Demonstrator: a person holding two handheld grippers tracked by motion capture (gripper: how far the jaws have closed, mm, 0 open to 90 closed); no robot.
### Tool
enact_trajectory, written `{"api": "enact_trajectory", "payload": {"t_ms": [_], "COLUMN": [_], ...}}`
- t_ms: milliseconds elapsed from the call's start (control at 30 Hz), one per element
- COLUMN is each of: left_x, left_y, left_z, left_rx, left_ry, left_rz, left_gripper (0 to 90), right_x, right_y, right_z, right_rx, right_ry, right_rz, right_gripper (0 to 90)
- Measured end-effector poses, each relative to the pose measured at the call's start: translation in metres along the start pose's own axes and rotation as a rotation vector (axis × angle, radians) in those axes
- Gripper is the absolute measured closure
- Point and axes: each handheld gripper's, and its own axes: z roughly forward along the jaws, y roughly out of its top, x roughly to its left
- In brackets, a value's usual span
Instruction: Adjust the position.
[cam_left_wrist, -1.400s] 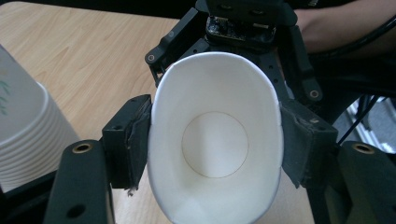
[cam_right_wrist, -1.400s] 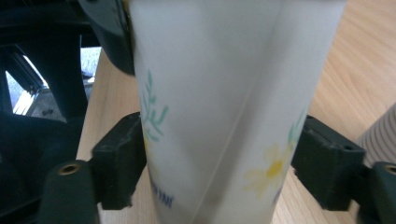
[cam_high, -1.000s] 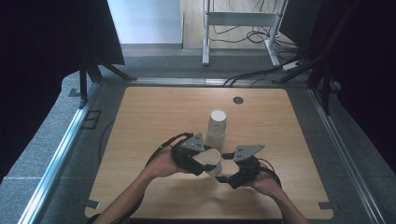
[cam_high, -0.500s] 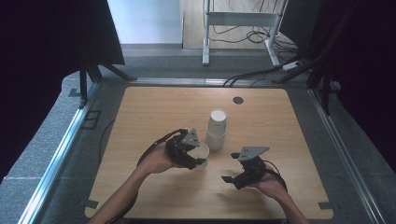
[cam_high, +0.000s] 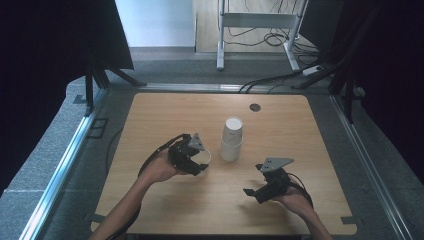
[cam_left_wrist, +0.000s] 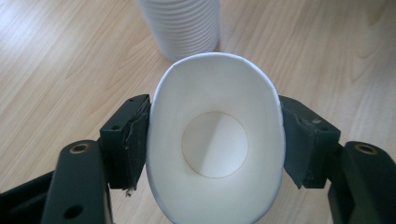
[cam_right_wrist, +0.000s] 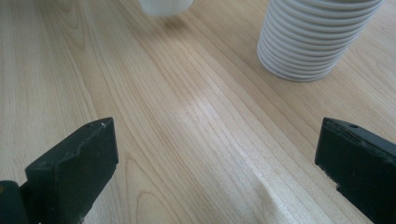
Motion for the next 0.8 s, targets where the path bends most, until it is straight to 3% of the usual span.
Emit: {"api": "enact_trajectory", "payload": {"t_ms": [433,800], "left_x": [0.017,0.037], "left_y": [-0.011,-0.023], "left_z": [0.002,-0.001], "left_rx": [0.047,0.081], "left_ry": [0.057,0.111], "left_rz": [-0.059,-0.132], "left_gripper": [30.6,30.6], "right_x": [-0.003,-0.008], "right_y": [-0.007,-0.013], "right_z": [-0.002,-0.003], "right_rx": [0.017,0.031], "right_ry": [-0.010,-0.040], "right_rz": [0.017,0.035], "right_gripper": [0.0,0.0]}}
